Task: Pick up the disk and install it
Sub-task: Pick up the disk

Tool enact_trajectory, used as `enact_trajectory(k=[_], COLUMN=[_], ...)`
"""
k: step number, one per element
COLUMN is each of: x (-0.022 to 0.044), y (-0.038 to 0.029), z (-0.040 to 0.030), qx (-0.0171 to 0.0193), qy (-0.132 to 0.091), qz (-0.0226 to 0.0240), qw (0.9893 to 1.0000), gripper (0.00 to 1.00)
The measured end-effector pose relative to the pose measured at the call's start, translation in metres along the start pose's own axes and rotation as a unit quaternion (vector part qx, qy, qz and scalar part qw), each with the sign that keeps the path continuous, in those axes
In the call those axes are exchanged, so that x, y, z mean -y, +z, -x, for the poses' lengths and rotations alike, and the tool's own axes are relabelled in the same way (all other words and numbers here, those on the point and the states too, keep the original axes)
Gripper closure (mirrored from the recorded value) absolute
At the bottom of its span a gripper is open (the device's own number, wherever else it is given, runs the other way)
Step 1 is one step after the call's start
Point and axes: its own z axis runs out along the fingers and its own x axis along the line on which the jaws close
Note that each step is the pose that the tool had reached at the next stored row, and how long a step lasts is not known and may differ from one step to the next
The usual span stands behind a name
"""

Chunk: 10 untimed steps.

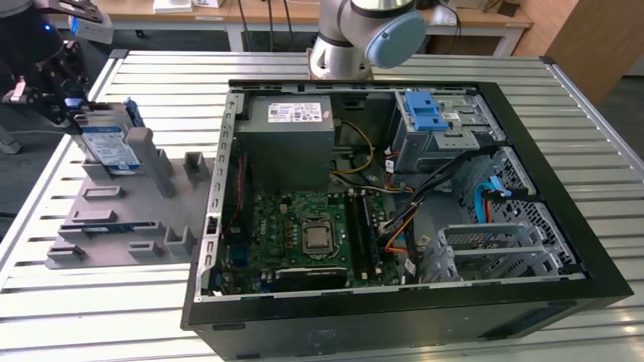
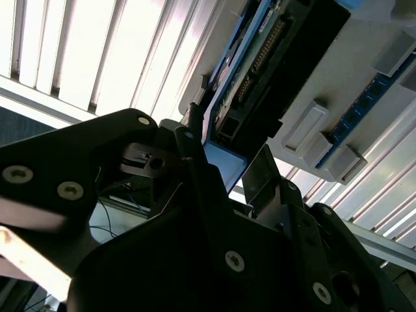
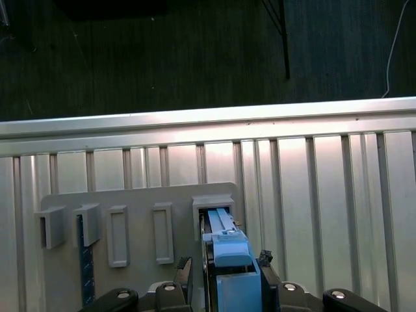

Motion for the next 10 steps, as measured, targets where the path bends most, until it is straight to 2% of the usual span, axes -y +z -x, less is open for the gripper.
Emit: enact_trajectory(k=[4,5,10], x=[0.0000,0.0000,0.0000], y=[0.0001,0.0000,0.0001], z=[0.0000,0.0000,0.0000], qx=[0.0000,0.0000,0.0000], qy=[0.000,0.000,0.000], qz=[0.0000,0.0000,0.0000], qw=[1.0000,1.0000,1.0000], gripper=[0.51,0.58,0.59])
